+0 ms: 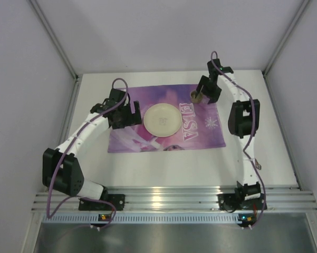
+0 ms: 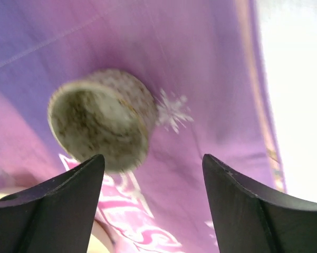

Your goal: Set the dinner table for one person

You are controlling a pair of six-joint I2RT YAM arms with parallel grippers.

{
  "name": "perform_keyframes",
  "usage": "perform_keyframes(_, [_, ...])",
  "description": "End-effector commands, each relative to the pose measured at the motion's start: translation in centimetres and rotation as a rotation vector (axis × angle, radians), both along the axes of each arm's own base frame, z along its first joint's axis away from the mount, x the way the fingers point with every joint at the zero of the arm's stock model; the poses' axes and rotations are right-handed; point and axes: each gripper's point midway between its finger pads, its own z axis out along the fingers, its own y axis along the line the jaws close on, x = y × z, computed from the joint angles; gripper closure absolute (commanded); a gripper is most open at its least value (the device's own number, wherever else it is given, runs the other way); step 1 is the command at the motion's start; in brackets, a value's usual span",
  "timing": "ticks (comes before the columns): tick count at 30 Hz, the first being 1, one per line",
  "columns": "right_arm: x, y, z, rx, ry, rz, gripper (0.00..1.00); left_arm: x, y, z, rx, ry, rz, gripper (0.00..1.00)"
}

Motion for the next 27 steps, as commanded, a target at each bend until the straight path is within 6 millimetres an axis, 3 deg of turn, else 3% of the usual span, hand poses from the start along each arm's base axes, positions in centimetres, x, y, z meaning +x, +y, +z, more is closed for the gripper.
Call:
perform_keyframes(1, [-1.7, -4.3, 11.3, -0.074, -0.198, -0.026, 0.24, 0.8, -0.6, 1.5, -0.024, -0.032, -0.032, 0.02])
perform_keyframes(3, [-3.9, -7.2, 13.2, -0.130, -0.218, -0.070, 0.21, 0.7, -0.8, 1.4, -0.034, -0.031, -0.037, 0.02])
perform_keyframes(4, [-6.8, -10.0, 14.3, -0.160, -0.215, -0.121, 0.12, 0.8, -0.9, 1.4, -0.042, -0.034, -0.036, 0.02])
perform_keyframes(6, [-10.1, -13.8, 14.7, -0.210, -0.202, -0.230, 0.03, 0.3, -1.4, 0.9, -0.060, -0.023, -0.054, 0.02])
perform_keyframes(7, [-12.6, -17.6, 16.6, -0.210, -0.234, -0.346, 0.00, 0.1, -1.6, 0.7, -0.065, -0.019, -0.058, 0.02])
perform_keyframes(8, [-15.9, -19.0, 13.1, -0.208, -0.131, -0.397, 0.00, 0.0, -1.9, 0.3, -0.071, -0.018, -0.066, 0.02])
perform_keyframes(9, [-17.7, -19.9, 12.3, -0.174, -0.106, -0.460, 0.00, -0.3, -2.4, 0.1, -0.076, -0.016, -0.081, 0.02])
perform_keyframes(10, [-20.1, -22.3, 12.4, -0.159, -0.110, -0.553, 0.00, -0.4, -2.8, -0.2, -0.082, -0.010, -0.087, 0.02])
perform_keyframes(11, [-23.1, -22.3, 8.8, -0.144, -0.005, -0.578, 0.00, -0.7, -3.1, -0.6, -0.083, -0.003, -0.096, 0.02])
perform_keyframes(13, [-26.1, -23.2, 7.0, -0.116, 0.043, -0.646, 0.00, -1.1, -4.3, -1.2, -0.088, 0.009, -0.126, 0.02])
perform_keyframes(14, [-28.0, -22.6, 4.8, -0.102, 0.107, -0.643, 0.00, -1.2, -4.7, -1.3, -0.090, 0.011, -0.137, 0.02])
perform_keyframes(16, [-29.7, -22.3, 3.1, -0.097, 0.150, -0.635, 0.00, -1.8, -5.7, -1.6, -0.092, 0.015, -0.160, 0.02])
perform_keyframes(20, [-31.0, -22.4, 1.7, -0.101, 0.196, -0.607, 0.01, -2.8, -6.5, -2.2, -0.102, 0.024, -0.177, 0.02])
perform_keyframes(27, [-30.8, -23.1, 0.5, -0.120, 0.205, -0.572, 0.07, -4.1, -6.5, -2.4, -0.101, 0.022, -0.171, 0.03])
